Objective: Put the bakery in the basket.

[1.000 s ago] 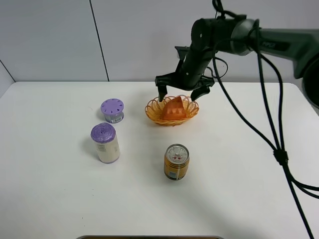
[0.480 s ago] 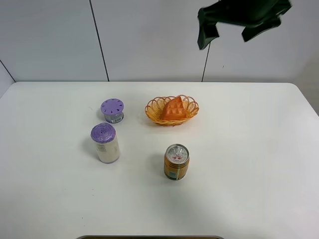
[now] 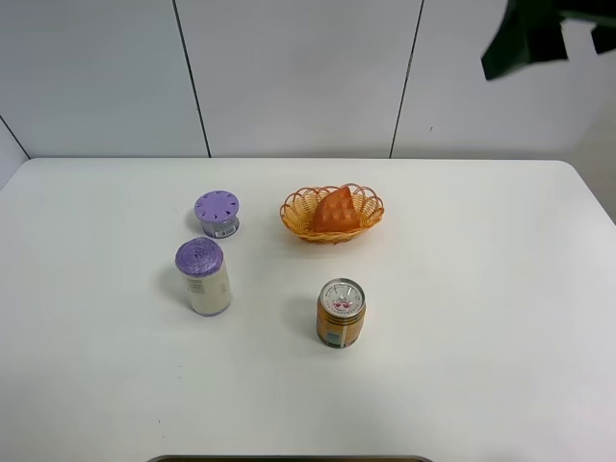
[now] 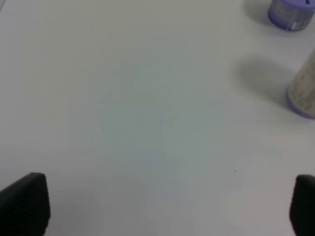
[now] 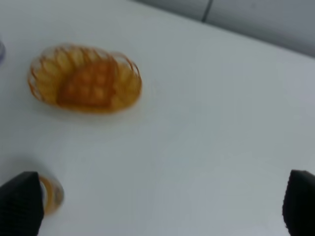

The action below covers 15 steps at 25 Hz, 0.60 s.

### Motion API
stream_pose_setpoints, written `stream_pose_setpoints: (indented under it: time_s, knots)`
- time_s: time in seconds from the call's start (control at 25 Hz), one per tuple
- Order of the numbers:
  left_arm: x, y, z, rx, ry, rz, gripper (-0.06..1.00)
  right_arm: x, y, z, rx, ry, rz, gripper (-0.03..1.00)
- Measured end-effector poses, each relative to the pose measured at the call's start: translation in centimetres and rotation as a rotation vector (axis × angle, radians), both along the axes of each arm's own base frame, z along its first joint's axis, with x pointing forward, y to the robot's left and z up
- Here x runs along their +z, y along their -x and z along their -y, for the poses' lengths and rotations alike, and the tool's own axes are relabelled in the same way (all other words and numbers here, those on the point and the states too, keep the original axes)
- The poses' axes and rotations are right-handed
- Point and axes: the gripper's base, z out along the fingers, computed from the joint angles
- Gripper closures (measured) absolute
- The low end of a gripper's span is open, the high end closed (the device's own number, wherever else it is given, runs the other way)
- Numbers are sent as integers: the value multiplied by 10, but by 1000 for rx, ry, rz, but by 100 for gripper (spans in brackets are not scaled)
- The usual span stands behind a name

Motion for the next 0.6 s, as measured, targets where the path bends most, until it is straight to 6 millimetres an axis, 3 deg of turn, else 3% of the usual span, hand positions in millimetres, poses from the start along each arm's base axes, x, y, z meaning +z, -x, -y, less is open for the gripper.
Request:
stream_pose_setpoints:
  time_s: [0.2,0.4,0.6]
  knots:
    - [0,0,0,0,0,0,-5,-37,43,30,-43,59,-54,0]
    - [0,0,0,0,0,0,-5,-76,91,69,-201,31,-87,0]
    - [0,0,0,0,0,0,-5,-115,142,84,-287,-32,-27,0]
